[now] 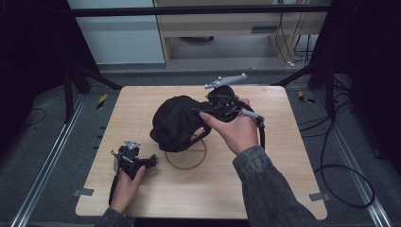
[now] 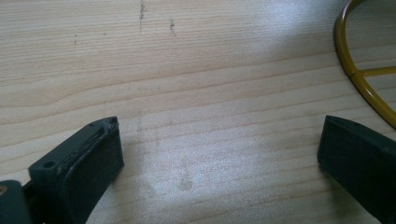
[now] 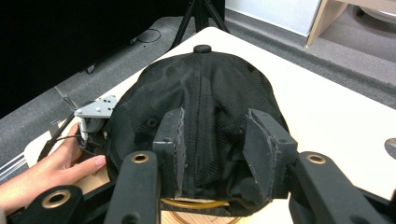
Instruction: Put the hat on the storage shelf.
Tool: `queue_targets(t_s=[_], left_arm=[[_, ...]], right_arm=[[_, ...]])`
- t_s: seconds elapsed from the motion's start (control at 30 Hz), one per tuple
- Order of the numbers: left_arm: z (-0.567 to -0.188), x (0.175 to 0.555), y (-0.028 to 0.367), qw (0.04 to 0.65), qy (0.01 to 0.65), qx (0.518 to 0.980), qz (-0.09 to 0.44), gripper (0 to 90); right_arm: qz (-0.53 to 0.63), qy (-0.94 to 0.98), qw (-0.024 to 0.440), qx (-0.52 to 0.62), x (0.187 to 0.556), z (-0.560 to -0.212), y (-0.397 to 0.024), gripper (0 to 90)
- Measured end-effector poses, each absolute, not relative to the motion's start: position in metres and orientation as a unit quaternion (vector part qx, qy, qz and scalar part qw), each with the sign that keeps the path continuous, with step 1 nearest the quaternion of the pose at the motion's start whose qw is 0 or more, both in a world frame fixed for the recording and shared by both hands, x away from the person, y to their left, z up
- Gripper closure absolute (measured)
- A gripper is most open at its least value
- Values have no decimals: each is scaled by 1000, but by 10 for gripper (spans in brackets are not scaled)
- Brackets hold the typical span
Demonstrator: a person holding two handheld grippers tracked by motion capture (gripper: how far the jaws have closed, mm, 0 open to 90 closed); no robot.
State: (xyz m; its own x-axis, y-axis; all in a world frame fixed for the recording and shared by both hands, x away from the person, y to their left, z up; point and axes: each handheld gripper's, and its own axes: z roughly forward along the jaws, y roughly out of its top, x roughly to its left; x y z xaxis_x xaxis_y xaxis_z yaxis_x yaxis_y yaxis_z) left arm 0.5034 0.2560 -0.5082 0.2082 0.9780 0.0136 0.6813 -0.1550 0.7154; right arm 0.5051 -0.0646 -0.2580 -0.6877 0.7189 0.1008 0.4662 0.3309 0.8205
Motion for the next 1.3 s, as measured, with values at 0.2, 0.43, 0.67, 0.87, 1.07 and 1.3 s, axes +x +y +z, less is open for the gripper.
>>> queue_targets(t_s=[0.2,0.43,0.67,0.87,1.07,1.3], left_arm=[[-508,503,256,297,577,719,249,0],[-508,503,256,297,577,719,249,0],[-508,503,256,296,577,719,249,0],[-508,504,256,296,577,719,249,0],[-508,504,256,297,577,719,249,0],[-508,504,258,296,577,720,249,0]], right_arm=[[448,800,142,372,502,-259,-73,525],[453,793,143,381,498,-262,-86,456],[450,790,150,389,493,-264,-99,419],[450,785,150,399,490,-269,-111,377],[453,778,155,407,486,-273,-122,344],[454,770,160,418,481,-277,-136,309]])
